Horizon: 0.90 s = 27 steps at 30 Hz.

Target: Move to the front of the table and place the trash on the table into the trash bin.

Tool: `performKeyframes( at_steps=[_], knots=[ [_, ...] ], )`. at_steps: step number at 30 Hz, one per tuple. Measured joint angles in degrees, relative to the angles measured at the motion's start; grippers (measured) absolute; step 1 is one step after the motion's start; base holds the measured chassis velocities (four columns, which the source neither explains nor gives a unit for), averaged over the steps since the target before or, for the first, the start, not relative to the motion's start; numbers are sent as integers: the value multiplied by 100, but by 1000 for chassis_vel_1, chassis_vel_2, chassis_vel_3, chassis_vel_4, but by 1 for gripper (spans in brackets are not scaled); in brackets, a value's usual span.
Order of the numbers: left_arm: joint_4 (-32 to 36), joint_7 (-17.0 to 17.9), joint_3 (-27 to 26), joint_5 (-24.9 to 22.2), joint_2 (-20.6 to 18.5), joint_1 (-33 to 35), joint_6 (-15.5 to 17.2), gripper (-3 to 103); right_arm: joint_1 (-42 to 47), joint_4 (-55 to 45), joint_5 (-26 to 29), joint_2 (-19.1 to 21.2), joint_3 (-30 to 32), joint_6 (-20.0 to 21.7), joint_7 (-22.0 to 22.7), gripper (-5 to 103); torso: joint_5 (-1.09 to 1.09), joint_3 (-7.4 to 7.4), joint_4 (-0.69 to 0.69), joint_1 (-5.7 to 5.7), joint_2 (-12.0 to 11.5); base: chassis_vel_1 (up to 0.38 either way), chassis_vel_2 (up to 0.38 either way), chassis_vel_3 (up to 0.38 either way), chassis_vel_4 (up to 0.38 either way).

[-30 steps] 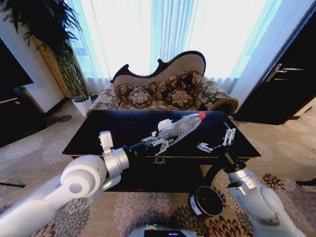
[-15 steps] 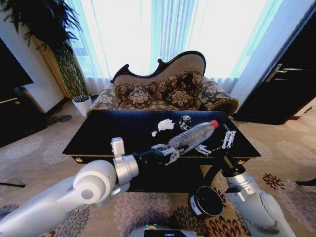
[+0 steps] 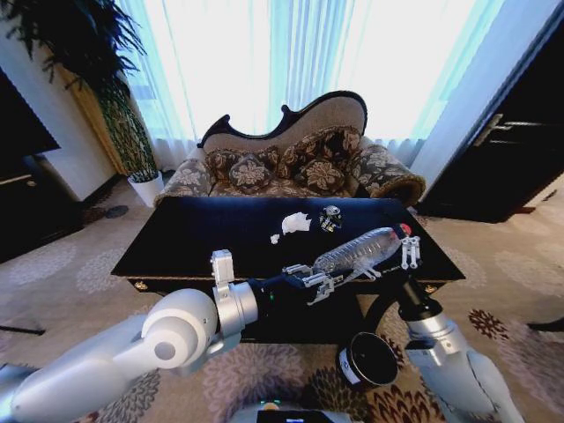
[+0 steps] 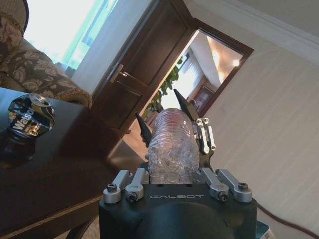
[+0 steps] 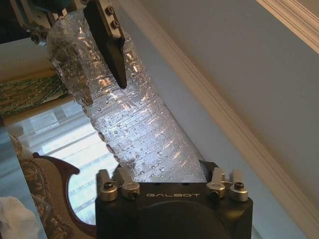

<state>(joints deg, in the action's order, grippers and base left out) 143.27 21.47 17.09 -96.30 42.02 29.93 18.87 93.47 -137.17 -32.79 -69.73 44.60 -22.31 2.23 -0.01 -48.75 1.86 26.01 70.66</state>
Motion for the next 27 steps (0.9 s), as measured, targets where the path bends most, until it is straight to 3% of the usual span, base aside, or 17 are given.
performKeyframes(
  at_steps=[5,14,18,20,24,27],
  knots=[
    [1,0,-38,-2,-6,29,6,36,9,13,29,-22,-19,-19,1,52,0,0,0,0,0,0,0,0,0],
    [2,-21,-106,-19,-30,50,120,35,-25,78,21,-3,-47,-62,7,40,0,0,0,0,0,0,0,0,0],
    [-4,-234,-124,121,-99,3,133,57,-51,118,20,-9,-47,-74,21,39,0,0,0,0,0,0,0,0,0],
    [-3,-252,-127,125,-107,-22,128,57,-59,131,23,-11,-46,-69,26,37,0,0,0,0,0,0,0,0,0],
    [-4,-358,-181,117,-168,-89,125,79,-71,164,23,-17,-52,-72,29,27,-1,0,0,0,0,0,0,0,0],
    [-4,-465,-266,121,-207,-99,133,84,-73,193,5,-56,-68,-106,29,27,0,0,0,0,0,0,0,0,0]
  ],
)
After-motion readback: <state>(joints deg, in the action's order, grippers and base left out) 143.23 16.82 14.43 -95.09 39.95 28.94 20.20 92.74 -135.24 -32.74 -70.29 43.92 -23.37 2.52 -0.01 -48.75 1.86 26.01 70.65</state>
